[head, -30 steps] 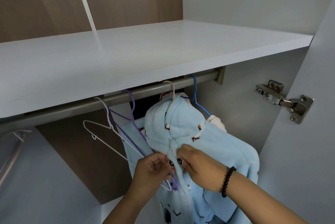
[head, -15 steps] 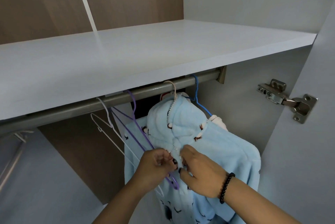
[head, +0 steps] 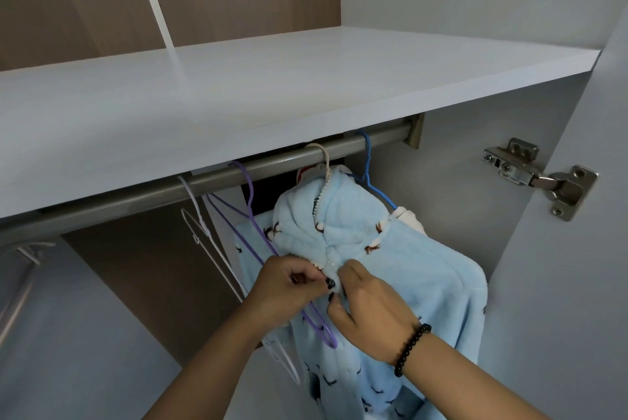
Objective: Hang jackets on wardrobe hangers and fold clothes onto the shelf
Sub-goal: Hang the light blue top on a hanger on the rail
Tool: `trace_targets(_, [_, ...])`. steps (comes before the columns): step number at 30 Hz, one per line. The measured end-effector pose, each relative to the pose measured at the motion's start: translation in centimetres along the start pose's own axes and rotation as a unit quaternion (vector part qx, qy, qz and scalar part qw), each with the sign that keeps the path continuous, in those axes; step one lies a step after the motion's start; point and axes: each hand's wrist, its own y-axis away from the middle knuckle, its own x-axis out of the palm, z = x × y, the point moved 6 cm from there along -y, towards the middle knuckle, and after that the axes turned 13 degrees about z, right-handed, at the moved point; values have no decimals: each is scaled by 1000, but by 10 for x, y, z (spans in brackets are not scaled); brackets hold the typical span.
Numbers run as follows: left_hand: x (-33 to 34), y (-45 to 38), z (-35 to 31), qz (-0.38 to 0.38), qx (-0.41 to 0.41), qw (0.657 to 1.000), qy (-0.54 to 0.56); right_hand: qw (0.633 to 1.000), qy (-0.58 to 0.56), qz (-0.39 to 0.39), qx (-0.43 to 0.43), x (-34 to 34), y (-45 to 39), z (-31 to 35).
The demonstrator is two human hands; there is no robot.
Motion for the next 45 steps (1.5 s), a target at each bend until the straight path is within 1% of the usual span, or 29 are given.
trace_targets(6, [1,0,-7,3,7,998,-70,999,-28,-3,18,1,2,2])
trace_targets(10, [1,-3,-3,4,-10,999,-38,998,-54,-11,25,-2,3,4])
trace_targets(15, [3,-5,4,2,-9,1000,-29,998,-51,-3,26,-4,3,1])
trace_targets(18, [3,-5,5,1,15,997,-72,998,-61,-1,13,-5,3,-3])
trace_targets(21, [6,-3,3,19,47,991,-125,995,-100,0,2,-5,5,-5])
trace_targets(24, [9,1,3,28,77,988,-133,990,-142,14,-16,-3,9,-4])
trace_targets(26, [7,2,6,24,88,988,-123,989,-141,12,-34,-4,11,-2])
trace_targets(28, [5,2,8,22,94,991,-96,991,-125,-5,-46,-6,11,-1])
trace_targets(30, [5,3,11,21,95,994,-45,992,-116,-30,-42,-7,11,-3])
trace_targets(32, [7,4,13,12,93,996,-3,991,-116,-67,-25,-7,12,-4])
trace_targets(35, [12,7,14,-7,91,995,27,979,-141,-146,13,-8,17,-6])
trace_targets(37, [15,9,15,-16,87,995,38,972,-158,-170,36,-8,18,-7])
trace_targets(39, [16,10,17,-21,77,995,59,975,-162,-146,51,-6,15,-8])
trace_targets(43, [18,12,28,-33,53,994,94,988,-144,-23,59,1,10,-8])
trace_targets(45, [20,14,36,-43,35,992,111,987,-149,19,65,5,10,-9])
